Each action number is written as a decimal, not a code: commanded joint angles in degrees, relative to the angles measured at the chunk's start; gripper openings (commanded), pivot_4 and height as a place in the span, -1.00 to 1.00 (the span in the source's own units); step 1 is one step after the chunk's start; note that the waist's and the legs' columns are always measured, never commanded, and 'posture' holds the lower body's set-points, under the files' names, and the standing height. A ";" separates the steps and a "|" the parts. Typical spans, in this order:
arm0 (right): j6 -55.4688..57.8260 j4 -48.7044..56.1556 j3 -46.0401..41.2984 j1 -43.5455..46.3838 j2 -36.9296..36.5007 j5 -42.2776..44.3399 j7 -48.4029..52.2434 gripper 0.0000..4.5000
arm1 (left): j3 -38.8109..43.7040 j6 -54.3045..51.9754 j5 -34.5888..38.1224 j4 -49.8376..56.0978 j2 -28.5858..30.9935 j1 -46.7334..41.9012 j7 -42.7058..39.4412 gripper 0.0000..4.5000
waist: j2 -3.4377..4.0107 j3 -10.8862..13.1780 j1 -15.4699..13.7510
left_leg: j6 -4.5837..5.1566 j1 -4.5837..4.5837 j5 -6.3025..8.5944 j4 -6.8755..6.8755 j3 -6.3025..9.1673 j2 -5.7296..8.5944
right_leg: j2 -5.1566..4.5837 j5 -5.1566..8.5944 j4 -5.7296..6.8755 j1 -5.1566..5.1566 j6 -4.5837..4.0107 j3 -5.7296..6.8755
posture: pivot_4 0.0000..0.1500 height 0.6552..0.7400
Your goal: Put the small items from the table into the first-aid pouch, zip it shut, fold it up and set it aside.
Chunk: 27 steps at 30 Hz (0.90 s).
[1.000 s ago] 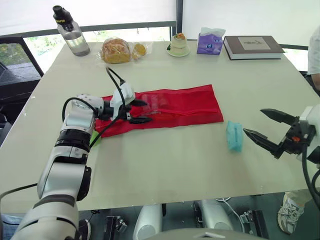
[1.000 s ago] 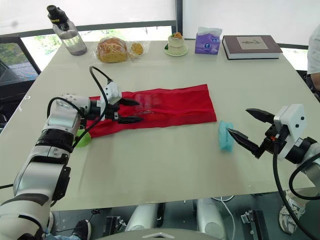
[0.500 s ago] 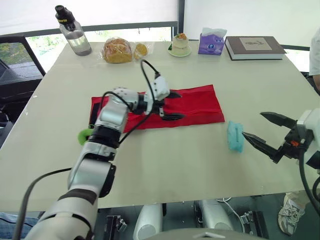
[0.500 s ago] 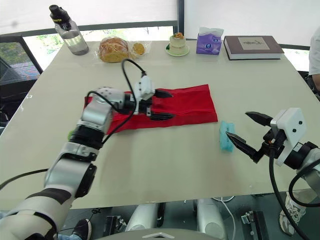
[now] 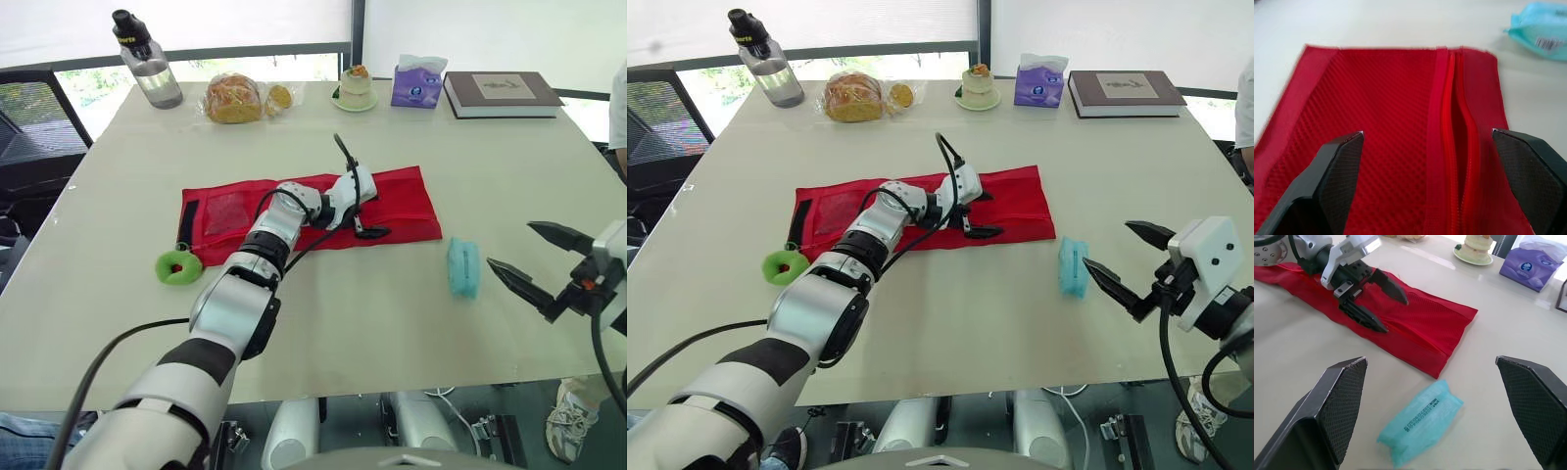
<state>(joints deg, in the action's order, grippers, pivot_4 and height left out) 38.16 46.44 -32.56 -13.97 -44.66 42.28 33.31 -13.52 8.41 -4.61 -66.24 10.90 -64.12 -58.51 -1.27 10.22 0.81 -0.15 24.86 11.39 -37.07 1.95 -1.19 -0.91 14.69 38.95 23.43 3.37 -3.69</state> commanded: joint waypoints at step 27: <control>-1.40 3.99 -12.14 -7.31 1.77 8.59 -0.09 1.00 | 2.61 6.16 -3.59 -4.83 -3.16 -4.50 6.94 -0.96 | 0.00 0.00 -0.02 | 0.00 -0.02 0.00 0.00 -0.01 0.01 | 0.00 -0.02 0.01 -0.01 0.01 -0.01 | 1.00 1.00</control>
<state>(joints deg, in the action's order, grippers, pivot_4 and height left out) 38.22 48.58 -41.17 -20.58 -43.16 48.55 31.78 -11.75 13.31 -8.20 -72.48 7.55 -67.62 -52.00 -1.27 10.21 0.79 -0.15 24.85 11.39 -37.07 1.95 -1.18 -0.91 14.67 38.96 23.42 3.38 -3.70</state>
